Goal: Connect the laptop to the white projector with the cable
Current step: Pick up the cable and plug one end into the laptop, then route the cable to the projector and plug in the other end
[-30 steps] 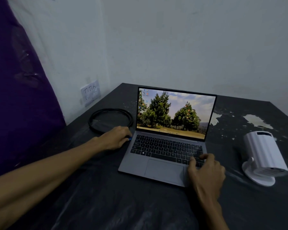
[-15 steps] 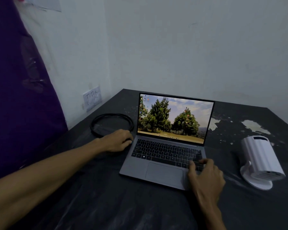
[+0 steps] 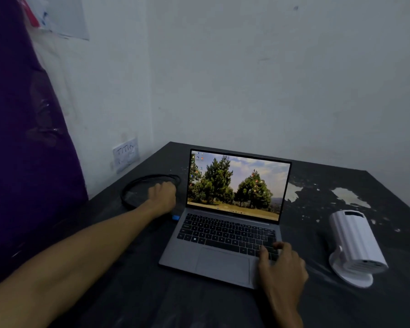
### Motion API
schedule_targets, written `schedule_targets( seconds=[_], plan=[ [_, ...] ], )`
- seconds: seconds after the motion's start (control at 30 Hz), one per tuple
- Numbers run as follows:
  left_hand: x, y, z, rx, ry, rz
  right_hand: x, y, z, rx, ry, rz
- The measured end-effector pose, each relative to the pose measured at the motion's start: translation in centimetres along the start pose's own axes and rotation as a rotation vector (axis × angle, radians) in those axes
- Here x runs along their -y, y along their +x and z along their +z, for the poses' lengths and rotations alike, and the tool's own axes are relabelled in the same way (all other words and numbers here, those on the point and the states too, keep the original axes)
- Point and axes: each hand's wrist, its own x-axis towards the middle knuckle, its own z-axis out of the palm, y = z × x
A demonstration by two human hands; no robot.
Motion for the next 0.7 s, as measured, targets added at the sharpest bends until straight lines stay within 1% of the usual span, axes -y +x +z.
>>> schedule_targets(
  seconds=[0.1, 0.3, 0.4, 0.47, 0.53, 0.6, 0.7],
  plan=[
    [1.5, 0.3, -2.7, -0.089, -0.171, -0.074, -0.2, 0.2, 0.1, -0.007, -0.007, -0.014],
    [5.6, -2.6, -8.7, -0.319, -0.690, -0.316, 0.1, 0.0, -0.1, 0.000, -0.007, -0.022],
    [6.5, -5.9, -11.1, -0.395, -0.962, -0.336, 0.5, -0.4, -0.2, -0.018, -0.013, -0.054],
    [6.3, -7.9, -12.3, -0.436, -1.174, -0.326, 1.1, -0.9, -0.1, -0.087, 0.028, -0.154],
    [6.0, -10.0, -13.0, -0.439, -1.348, -0.323, 2.8, -2.1, 0.1, -0.117, 0.139, -0.324],
    [5.2, -11.8, -13.1, -0.434, -1.467, -0.321, 5.8, -4.2, 0.1, -0.031, 0.293, -0.505],
    [3.4, -14.3, -13.5, -0.429, -1.600, -0.337, 10.9, -7.7, 0.1, 0.211, 0.418, -0.688]
  ],
)
